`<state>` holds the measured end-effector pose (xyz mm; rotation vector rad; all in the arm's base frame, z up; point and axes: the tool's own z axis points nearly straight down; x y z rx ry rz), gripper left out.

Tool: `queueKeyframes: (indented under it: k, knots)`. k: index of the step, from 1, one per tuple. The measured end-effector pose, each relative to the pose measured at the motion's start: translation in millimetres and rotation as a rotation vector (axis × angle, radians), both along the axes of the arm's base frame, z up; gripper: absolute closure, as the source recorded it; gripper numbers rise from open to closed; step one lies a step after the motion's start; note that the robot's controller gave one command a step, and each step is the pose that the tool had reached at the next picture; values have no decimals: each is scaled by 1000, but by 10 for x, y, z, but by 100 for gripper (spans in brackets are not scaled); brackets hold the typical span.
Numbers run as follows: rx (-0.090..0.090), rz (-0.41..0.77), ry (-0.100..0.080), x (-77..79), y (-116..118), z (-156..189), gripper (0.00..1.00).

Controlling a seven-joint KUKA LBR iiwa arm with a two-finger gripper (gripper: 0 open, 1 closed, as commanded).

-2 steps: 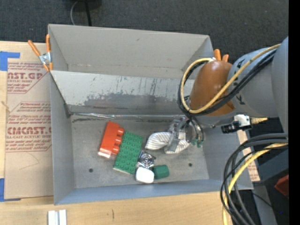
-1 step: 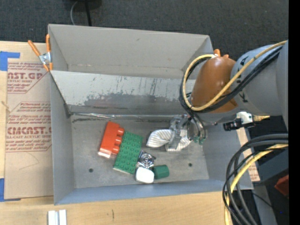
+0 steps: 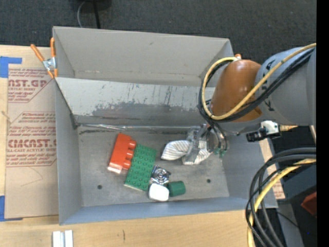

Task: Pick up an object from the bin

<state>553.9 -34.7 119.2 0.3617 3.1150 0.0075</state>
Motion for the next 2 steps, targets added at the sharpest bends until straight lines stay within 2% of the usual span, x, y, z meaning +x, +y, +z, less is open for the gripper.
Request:
queueKeyframes:
  k: [1,2]
  knots:
    - [1,0,6,-13,3,83,100]
    - [1,0,3,-10,5,246,100]
